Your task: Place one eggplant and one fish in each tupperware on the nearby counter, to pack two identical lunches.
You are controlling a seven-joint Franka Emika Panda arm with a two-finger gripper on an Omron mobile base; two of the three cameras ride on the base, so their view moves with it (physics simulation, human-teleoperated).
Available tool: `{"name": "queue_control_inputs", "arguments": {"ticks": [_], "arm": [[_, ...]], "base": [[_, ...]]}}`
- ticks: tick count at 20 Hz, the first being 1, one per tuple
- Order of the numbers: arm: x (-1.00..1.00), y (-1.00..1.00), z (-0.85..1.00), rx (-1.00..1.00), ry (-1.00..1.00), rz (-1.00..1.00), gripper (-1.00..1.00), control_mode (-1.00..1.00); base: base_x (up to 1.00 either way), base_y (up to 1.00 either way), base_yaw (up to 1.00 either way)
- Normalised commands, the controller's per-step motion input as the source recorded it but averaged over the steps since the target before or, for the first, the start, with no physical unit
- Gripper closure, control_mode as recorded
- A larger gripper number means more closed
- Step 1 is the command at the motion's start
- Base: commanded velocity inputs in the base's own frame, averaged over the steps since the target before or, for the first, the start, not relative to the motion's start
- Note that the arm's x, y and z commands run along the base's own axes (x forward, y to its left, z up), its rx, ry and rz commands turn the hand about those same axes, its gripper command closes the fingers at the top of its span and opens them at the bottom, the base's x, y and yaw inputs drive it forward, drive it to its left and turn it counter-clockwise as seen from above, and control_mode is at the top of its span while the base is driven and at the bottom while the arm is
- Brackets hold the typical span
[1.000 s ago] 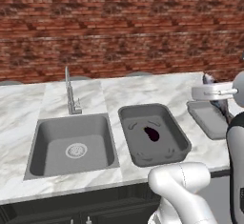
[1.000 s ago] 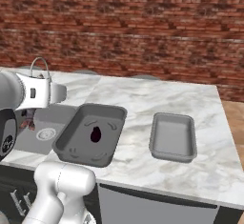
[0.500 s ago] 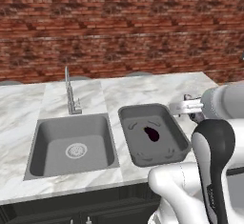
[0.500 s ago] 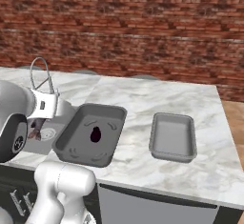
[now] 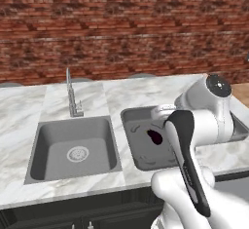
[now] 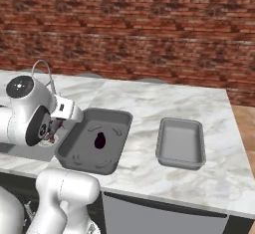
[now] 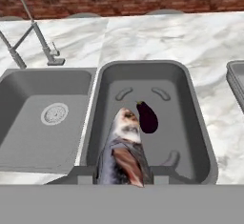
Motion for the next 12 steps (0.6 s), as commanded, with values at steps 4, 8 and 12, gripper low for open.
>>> {"name": "queue_control_inputs", "arguments": {"ticks": [4,8,12], "arm": [[0.78,0.00,-0.63,0.00,0.10,0.00,1.00,-1.00],[0.83,0.00,-0.61,0.00,0.04,0.00,1.00,-1.00],[0.72,0.01,-0.58,0.00,0.01,0.00,1.00,-1.00]], "base": [[0.00,0.00,0.00],[0.00,0.00,0.00],[0.00,0.00,0.00]]}}
